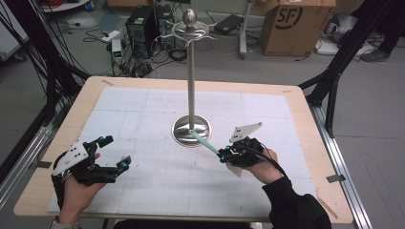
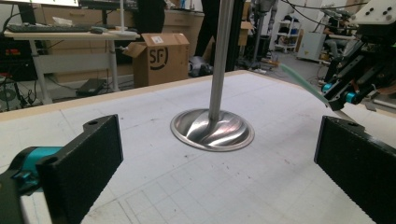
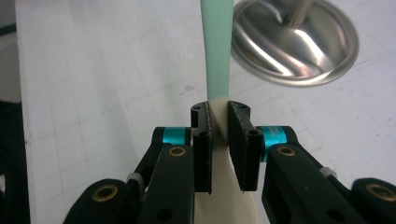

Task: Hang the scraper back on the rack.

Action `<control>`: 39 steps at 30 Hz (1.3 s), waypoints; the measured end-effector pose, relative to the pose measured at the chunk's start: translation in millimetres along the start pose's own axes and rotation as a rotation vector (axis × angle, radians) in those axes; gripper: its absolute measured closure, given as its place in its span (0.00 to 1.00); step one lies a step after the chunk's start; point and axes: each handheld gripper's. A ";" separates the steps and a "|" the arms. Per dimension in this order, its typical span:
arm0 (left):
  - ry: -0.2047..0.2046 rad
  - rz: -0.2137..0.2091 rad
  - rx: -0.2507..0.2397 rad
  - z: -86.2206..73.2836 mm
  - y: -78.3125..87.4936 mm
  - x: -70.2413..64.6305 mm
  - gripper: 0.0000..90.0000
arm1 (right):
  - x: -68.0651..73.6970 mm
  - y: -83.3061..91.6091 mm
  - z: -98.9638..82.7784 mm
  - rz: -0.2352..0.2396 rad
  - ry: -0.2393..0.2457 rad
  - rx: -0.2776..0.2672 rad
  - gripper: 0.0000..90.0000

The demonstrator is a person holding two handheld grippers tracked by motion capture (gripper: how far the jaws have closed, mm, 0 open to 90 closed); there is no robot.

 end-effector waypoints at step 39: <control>0.002 -0.001 -0.001 0.0 -0.1 -0.2 0.02 | -31.3 35.7 13.4 -0.042 -0.065 -0.535 0.89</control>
Point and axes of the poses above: each handheld gripper's, and its own axes: y roughly backward along the jaws, z roughly out of its top, x roughly to its left, and after that the axes turned 8 degrees about -x, right-handed
